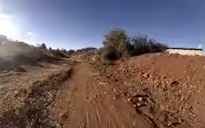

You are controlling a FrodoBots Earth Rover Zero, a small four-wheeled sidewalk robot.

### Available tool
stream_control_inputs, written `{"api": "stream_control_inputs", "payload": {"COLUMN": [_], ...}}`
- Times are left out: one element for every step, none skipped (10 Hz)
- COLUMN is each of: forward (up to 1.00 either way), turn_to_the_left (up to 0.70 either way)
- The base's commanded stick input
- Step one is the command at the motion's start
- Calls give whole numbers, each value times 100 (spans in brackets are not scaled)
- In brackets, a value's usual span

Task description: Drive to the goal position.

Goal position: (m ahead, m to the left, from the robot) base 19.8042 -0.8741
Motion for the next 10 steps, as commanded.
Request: {"api": "stream_control_inputs", "payload": {"forward": [50, 50, 50, 50, 50, 50, 50, 50, 50, 50], "turn_to_the_left": [0, 0, 0, 17, 50, 38, 10, 0, 0, 0]}}
